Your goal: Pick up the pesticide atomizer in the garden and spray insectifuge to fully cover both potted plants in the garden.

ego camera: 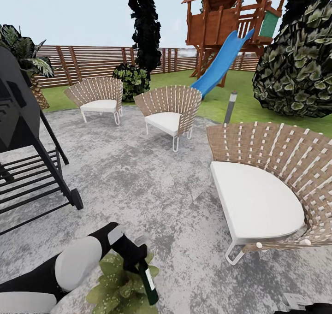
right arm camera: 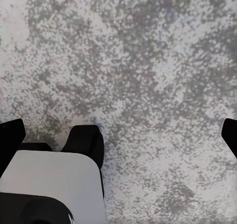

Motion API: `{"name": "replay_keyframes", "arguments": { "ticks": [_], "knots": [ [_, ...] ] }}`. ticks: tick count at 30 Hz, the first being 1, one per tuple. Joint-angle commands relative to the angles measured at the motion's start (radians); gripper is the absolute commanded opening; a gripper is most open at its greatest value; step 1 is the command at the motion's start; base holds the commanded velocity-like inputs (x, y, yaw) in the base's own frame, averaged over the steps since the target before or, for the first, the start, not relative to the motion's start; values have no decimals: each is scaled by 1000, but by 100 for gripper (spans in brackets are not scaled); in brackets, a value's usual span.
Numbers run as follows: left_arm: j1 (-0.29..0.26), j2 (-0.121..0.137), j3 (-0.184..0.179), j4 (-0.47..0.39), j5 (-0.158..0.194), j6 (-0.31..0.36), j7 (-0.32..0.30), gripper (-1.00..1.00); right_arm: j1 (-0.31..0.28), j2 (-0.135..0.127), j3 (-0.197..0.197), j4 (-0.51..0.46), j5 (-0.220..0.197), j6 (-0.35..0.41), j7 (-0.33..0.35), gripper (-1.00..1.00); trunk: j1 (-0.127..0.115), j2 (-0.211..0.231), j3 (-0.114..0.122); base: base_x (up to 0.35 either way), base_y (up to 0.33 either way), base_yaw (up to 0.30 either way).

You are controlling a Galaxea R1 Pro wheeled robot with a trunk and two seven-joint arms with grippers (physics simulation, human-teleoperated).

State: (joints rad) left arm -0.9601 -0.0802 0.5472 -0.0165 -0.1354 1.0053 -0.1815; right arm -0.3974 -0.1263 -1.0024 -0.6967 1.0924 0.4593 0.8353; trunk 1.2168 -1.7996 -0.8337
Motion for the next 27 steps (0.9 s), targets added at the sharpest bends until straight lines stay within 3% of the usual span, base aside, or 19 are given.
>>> {"name": "replay_keyframes", "arguments": {
  "ticks": [1,5,10,20,27],
  "knots": [
    [0,16,40,-2,-9,4,-7,-100,-1,0,-4,-1,5,2,7,100,0,0,-1,0,0,0],
    [0,25,95,-2,-9,4,-7,-100,-1,0,-4,-1,5,2,7,100,0,0,-1,0,0,0],
    [0,21,107,-2,-9,4,-7,-100,-1,0,-4,-1,5,2,7,100,0,0,-1,0,0,0],
    [0,-75,124,0,-9,3,-7,-100,-1,0,-4,-1,5,2,7,100,0,0,-1,0,0,0],
    [0,-78,126,0,-8,3,-7,-100,-1,0,-4,-1,5,2,7,100,0,0,-1,0,0,0]
  ]
}}
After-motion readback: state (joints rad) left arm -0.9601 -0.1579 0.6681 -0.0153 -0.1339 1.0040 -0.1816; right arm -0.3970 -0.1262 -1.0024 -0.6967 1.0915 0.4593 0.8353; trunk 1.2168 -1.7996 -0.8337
